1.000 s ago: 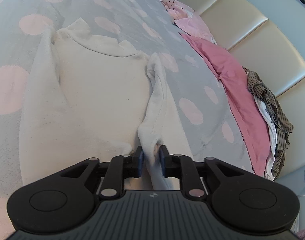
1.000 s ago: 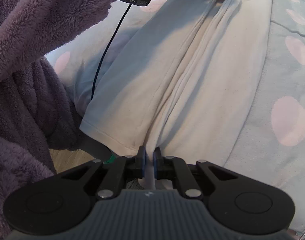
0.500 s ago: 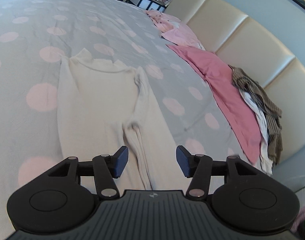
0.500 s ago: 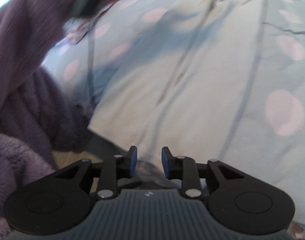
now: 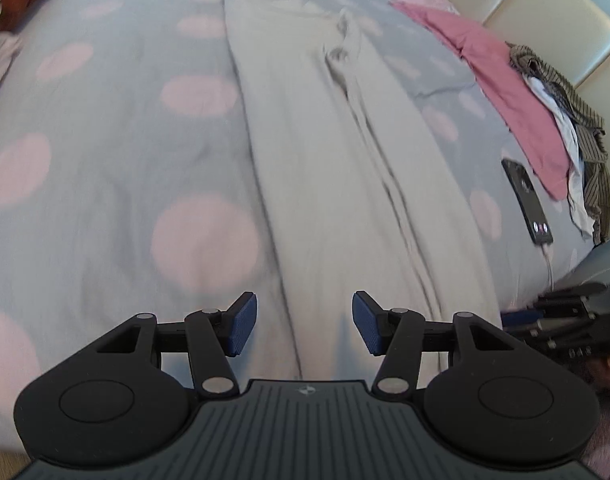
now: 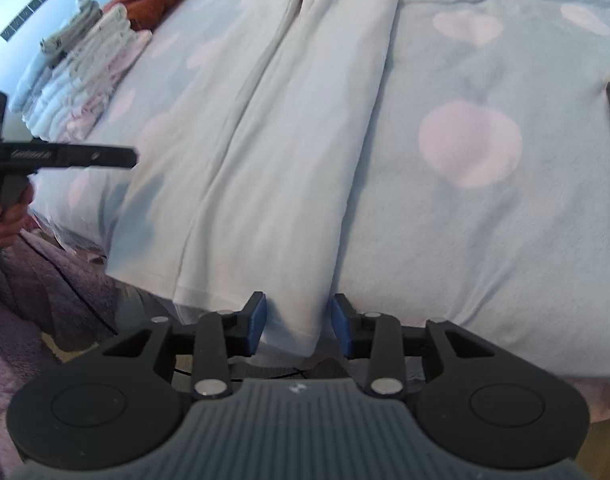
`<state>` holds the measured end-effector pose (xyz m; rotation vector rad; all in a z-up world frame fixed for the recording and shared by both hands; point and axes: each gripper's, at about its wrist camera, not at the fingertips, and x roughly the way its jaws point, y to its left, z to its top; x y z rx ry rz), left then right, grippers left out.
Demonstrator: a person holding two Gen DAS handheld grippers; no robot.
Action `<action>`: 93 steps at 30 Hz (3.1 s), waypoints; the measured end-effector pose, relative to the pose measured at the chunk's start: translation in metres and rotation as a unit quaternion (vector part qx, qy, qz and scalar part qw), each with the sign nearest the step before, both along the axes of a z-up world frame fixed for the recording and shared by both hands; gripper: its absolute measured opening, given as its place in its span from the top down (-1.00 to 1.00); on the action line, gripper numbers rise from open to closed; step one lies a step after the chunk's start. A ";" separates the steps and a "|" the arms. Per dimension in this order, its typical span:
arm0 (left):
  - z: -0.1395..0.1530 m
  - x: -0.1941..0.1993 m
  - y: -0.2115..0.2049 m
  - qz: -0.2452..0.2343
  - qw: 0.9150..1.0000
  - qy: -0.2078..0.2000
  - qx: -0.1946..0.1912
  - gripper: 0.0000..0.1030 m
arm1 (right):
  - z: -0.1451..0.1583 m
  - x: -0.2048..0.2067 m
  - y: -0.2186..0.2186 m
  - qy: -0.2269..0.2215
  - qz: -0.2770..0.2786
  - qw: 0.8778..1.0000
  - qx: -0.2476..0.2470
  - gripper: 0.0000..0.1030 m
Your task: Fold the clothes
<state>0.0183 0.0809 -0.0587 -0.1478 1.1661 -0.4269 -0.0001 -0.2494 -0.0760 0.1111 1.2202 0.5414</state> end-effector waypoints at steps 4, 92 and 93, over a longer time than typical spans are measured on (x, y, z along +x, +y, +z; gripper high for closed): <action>-0.013 -0.014 -0.017 -0.038 0.999 0.002 0.031 0.10 | 0.001 -0.001 0.008 -0.001 0.001 1.000 -0.022 0.76; 0.005 0.345 -0.034 0.025 0.958 -0.267 0.100 0.37 | 0.027 0.399 0.054 -0.249 -0.105 0.956 -0.113 0.39; 0.014 0.333 -0.033 0.015 0.956 -0.276 0.102 0.27 | 0.035 0.387 0.052 -0.249 -0.096 0.958 -0.107 0.38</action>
